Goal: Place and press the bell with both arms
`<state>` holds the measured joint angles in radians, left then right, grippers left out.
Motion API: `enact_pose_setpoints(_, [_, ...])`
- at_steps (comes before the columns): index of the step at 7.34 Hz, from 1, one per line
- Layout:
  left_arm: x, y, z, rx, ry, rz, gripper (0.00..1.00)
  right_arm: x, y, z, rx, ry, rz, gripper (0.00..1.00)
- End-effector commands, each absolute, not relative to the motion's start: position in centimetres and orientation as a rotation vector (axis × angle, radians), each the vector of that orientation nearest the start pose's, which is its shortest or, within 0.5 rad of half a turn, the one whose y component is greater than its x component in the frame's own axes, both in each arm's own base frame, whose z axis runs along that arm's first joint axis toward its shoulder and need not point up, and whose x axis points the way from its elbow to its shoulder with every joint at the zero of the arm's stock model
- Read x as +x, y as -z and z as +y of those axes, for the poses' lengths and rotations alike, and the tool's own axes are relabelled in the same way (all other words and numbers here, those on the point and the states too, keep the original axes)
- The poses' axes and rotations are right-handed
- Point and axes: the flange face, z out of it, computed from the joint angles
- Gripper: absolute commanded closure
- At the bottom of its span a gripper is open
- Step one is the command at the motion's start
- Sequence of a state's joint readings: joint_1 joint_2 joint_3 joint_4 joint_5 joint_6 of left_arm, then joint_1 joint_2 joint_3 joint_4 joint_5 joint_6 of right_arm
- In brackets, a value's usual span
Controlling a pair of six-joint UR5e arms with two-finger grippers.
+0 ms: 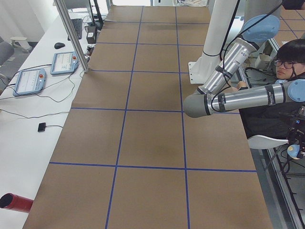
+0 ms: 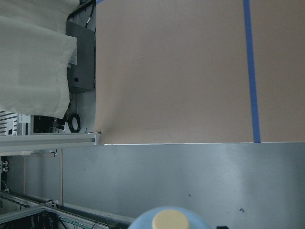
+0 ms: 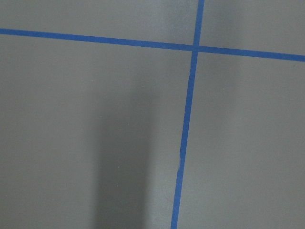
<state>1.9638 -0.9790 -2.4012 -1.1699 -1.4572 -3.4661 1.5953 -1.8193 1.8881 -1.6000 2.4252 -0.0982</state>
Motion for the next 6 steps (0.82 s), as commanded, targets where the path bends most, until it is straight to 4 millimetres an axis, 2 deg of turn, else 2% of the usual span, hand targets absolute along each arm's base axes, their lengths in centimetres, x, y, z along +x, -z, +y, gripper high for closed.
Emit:
enact_pose_setpoints(1, [4.4, -52.5, 28.1, 0.112, -0.270, 0.159, 1.00, 6.8, -60.9, -38.7, 0.090, 0.086, -0.851, 0.00])
enact_pose_setpoints(4, [4.9, -51.9, 28.7, 0.122, -0.470, 0.148, 1.00, 6.8, -60.7, -38.8, 0.095, 0.090, -0.850, 0.00])
enact_pose_setpoints(6, [4.5, -51.2, 30.0, 0.118, -0.518, 0.154, 1.00, 6.8, -60.6, -38.8, 0.097, 0.089, -0.850, 0.00])
